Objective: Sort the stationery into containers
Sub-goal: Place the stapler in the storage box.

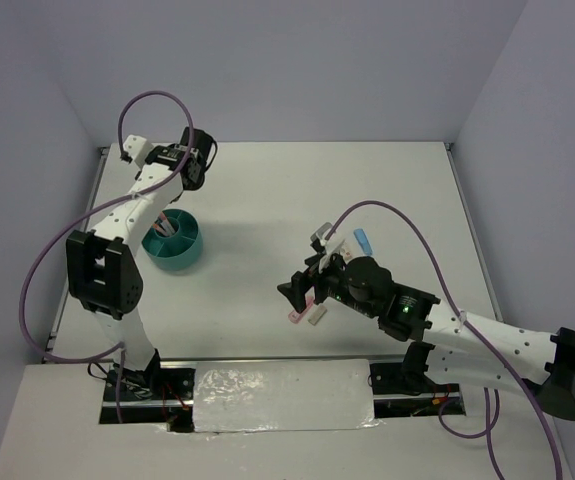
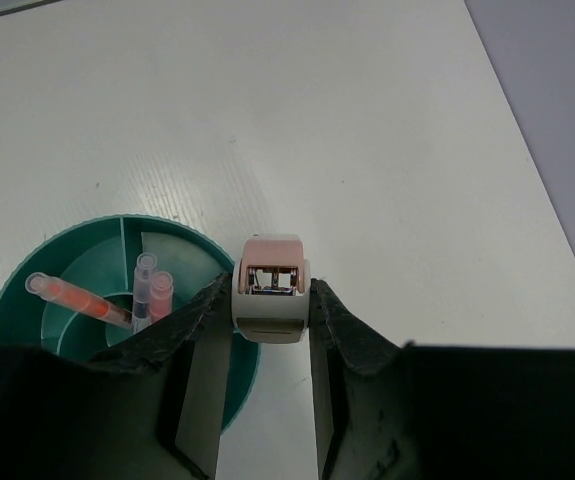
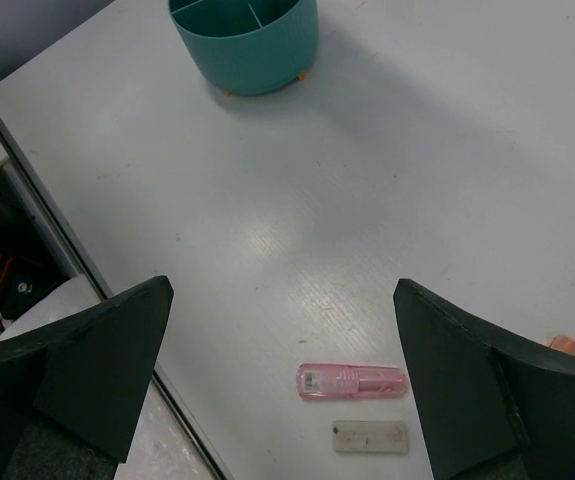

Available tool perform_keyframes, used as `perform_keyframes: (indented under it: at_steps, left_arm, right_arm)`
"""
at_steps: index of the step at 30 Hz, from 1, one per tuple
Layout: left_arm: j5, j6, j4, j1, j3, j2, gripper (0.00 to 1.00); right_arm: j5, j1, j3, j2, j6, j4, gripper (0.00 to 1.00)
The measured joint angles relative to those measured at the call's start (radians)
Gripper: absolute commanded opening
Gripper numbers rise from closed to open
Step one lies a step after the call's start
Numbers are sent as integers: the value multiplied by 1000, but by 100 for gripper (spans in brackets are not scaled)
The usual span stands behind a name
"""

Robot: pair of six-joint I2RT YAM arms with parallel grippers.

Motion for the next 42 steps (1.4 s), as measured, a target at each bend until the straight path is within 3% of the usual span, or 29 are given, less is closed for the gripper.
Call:
perform_keyframes:
  at_steps: [3, 7, 12, 15, 19, 21, 24, 27, 34, 42]
  left_arm:
    - [21, 22, 33, 8, -21, -1, 0]
    - [149, 250, 219, 51, -89, -28, 0]
    - [538, 684, 420, 203, -87, -62, 0]
    - [675, 859, 459, 288, -30, -63, 0]
    - [1044, 1073, 527, 424, -3, -65, 0]
    - [1236, 1142, 592, 500, -59, -81, 0]
    - [1437, 1223, 735, 608, -265, -148, 0]
    - [1535, 1316, 771, 660, -397, -179, 0]
    - [1743, 1475, 824, 650, -415, -166, 0]
    - [1757, 1570, 858, 667, -509, -200, 0]
  right_arm:
    - [-1, 0, -3, 1, -7, 1, 100]
    - [-2, 0, -3, 3, -17, 2, 100]
    - [-20, 0, -20, -10, -22, 11, 100]
    - [-34, 0, -31, -22, -23, 10, 100]
    - [-61, 0, -44, -60, -23, 15, 100]
    - [-78, 0, -59, -90, -23, 19, 100]
    - [-107, 0, -71, -126, -22, 27, 100]
    - [-142, 0, -77, -150, -19, 50, 100]
    - [-229, 1, -97, -198, -13, 79, 100]
    - [-264, 1, -106, -257, -13, 87, 100]
